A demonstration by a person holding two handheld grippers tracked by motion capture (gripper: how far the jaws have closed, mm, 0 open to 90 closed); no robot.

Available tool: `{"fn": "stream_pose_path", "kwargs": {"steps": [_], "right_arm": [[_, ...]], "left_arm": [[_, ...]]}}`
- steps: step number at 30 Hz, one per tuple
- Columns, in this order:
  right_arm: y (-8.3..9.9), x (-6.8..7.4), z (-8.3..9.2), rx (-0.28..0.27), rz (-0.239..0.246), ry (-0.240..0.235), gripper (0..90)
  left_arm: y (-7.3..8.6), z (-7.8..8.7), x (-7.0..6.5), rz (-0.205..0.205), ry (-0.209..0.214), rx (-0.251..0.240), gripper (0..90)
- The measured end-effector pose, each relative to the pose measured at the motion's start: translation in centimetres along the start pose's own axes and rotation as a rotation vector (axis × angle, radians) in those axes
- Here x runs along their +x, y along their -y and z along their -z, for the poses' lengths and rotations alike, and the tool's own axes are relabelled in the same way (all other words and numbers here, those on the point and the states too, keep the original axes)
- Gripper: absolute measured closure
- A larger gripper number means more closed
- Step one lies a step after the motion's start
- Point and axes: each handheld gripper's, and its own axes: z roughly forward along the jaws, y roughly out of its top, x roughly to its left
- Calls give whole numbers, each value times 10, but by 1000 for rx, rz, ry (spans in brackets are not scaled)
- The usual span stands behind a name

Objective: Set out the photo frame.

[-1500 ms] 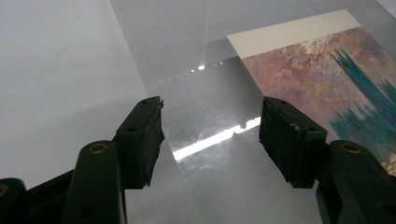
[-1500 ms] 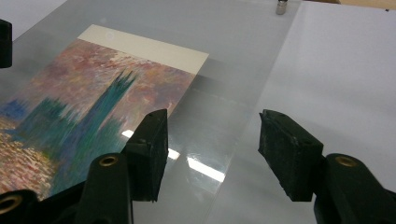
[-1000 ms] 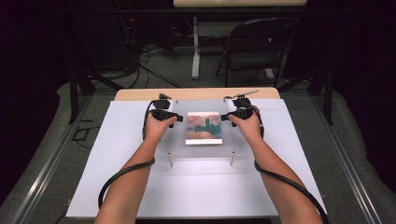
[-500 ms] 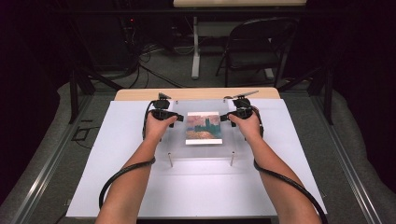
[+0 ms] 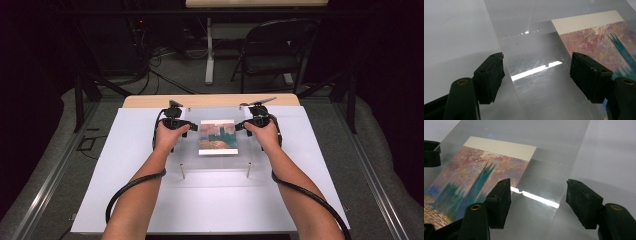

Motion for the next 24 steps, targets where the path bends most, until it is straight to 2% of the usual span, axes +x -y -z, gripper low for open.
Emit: {"fn": "stream_pose_path", "kwargs": {"steps": [8,18,22,24], "right_arm": [[0,0,-1,35,-30,-14,319],[0,0,-4,34,-61,-37,298],[1,-1,-5,38,-68,-46,298],[1,-2,-6,29,-75,-52,296]], "left_arm": [[0,-1,0,8,4,9,257],[0,-3,1,20,20,12,227],[1,-5,2,44,51,23,217],[1,-4,0,34,42,24,215]]}}
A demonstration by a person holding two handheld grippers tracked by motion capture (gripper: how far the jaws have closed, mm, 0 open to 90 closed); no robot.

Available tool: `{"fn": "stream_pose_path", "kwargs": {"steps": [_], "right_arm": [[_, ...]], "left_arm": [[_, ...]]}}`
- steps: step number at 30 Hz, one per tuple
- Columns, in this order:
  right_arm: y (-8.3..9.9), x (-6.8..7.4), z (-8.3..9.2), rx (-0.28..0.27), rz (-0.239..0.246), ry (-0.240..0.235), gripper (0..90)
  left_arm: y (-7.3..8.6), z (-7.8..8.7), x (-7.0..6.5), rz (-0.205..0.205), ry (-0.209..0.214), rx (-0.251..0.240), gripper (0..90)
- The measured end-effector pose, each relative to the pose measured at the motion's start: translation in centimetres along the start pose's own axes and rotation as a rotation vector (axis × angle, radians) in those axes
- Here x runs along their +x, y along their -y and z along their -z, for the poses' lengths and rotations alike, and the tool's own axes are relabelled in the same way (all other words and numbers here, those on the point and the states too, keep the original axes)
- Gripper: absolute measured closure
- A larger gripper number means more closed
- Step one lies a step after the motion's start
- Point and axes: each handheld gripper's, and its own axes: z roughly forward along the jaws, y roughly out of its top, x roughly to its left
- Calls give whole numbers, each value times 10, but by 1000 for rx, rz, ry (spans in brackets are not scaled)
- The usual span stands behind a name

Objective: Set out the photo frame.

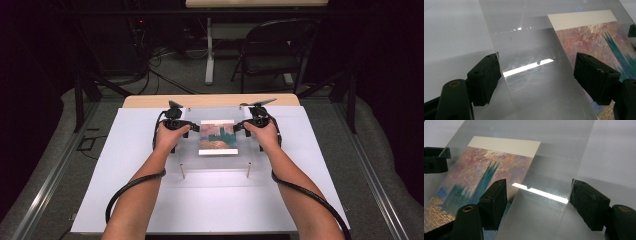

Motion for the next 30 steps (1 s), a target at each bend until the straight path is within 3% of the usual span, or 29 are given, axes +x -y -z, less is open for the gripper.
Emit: {"fn": "stream_pose_path", "kwargs": {"steps": [4,13,19,30], "right_arm": [[1,0,-1,0,-13,-10,292],[1,2,0,-5,7,9,290],[0,3,1,-2,15,12,291],[0,3,2,-6,1,12,306]], "left_arm": [[0,0,0,3,-1,0,215],[-1,1,0,6,-2,12,228],[-2,3,1,30,-5,12,263],[-4,5,0,31,-12,20,286]]}}
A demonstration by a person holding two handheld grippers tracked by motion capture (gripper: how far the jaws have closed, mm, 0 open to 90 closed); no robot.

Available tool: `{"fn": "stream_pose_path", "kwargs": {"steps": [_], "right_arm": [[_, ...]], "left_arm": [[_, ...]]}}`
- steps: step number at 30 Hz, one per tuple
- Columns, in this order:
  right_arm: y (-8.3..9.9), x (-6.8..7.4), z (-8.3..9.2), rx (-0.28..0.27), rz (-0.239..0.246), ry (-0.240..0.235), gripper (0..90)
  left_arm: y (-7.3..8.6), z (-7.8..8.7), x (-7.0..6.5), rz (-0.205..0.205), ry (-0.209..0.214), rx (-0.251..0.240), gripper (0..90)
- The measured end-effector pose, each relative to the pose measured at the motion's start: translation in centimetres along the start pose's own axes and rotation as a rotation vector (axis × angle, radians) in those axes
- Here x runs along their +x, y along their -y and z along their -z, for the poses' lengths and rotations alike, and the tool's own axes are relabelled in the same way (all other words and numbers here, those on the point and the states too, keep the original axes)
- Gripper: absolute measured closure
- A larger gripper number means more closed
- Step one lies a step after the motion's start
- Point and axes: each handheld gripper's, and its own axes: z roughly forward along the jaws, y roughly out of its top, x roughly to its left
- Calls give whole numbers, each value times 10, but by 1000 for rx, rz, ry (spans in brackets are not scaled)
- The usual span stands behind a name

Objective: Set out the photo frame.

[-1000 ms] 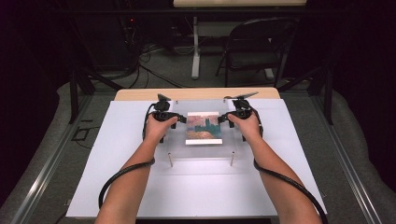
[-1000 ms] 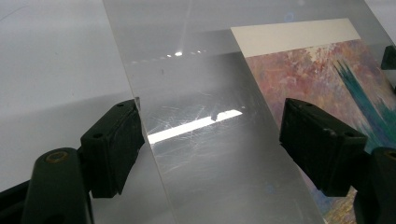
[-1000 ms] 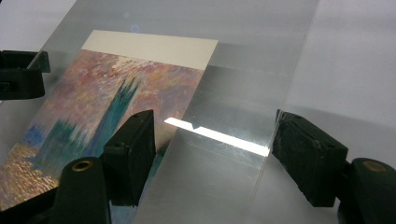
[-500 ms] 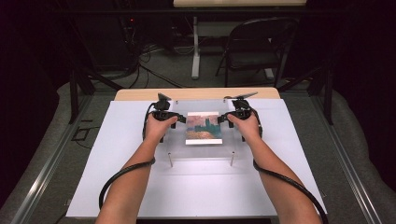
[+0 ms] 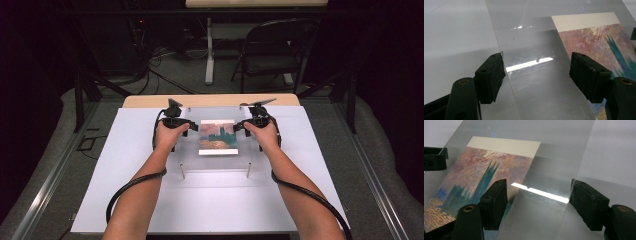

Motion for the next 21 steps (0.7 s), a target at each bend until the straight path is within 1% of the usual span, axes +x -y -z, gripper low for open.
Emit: {"fn": "stream_pose_path", "kwargs": {"steps": [3,5,6,8,14,15,16,19,20,21], "right_arm": [[0,0,2,10,-12,3,316],[0,0,2,-1,-13,-1,328],[-1,0,4,17,-15,1,334],[-1,0,5,3,-9,-3,336],[-1,2,7,0,-5,3,336],[-1,2,7,-11,-4,3,336],[-1,2,8,-13,5,3,336],[-1,4,11,0,6,11,337],[-1,5,12,-6,-1,13,337],[-1,5,12,-15,20,10,337]], "left_arm": [[0,1,0,0,3,-1,289],[-1,2,-1,1,3,-3,297],[-1,3,-1,0,4,-4,301],[-1,4,-1,1,3,-6,306],[-1,6,-2,4,2,-10,319],[-1,7,-2,1,3,-11,321],[-2,8,-3,1,1,-10,323],[-2,11,-3,0,2,-15,338],[-2,11,-4,1,4,-17,342],[-2,12,-4,-4,1,-16,344]]}}
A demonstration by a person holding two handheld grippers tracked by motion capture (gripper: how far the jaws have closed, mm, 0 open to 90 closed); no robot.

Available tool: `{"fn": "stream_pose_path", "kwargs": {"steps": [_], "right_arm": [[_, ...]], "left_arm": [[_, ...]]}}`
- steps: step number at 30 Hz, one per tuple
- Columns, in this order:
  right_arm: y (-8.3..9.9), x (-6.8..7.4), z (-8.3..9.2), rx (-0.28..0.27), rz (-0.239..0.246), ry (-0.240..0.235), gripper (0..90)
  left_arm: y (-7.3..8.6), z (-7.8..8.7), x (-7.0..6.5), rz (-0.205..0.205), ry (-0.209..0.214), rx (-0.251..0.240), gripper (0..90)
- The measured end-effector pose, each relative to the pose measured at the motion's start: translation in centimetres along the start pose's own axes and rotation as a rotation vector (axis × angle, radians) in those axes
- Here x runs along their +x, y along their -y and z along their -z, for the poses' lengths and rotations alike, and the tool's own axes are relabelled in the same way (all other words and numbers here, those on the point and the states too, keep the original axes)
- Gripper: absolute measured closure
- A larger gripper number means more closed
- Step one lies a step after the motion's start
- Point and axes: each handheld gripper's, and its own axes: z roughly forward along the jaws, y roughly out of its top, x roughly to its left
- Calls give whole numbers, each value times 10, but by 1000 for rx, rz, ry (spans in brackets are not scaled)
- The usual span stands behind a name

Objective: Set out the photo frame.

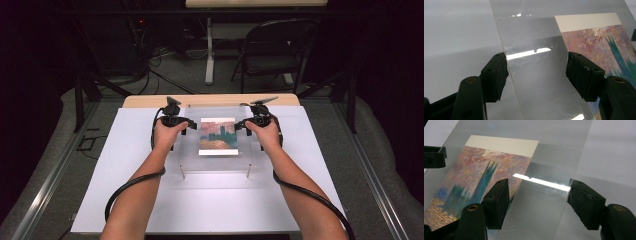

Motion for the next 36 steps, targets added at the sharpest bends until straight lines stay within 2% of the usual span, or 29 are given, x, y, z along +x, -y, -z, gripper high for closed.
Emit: {"fn": "stream_pose_path", "kwargs": {"steps": [7,21,28,29,36], "right_arm": [[0,4,7,-6,0,6,353],[-2,13,22,-23,31,28,374],[-2,18,32,-41,54,31,403],[-2,19,35,-31,54,33,408],[1,27,50,-63,82,39,443]], "left_arm": [[0,7,-3,-7,-1,-15,362],[-1,23,-10,-22,-6,-28,414],[-1,36,-14,-46,-6,-31,450],[-1,38,-15,-49,-8,-32,455],[3,55,-20,-63,-3,-53,510]]}}
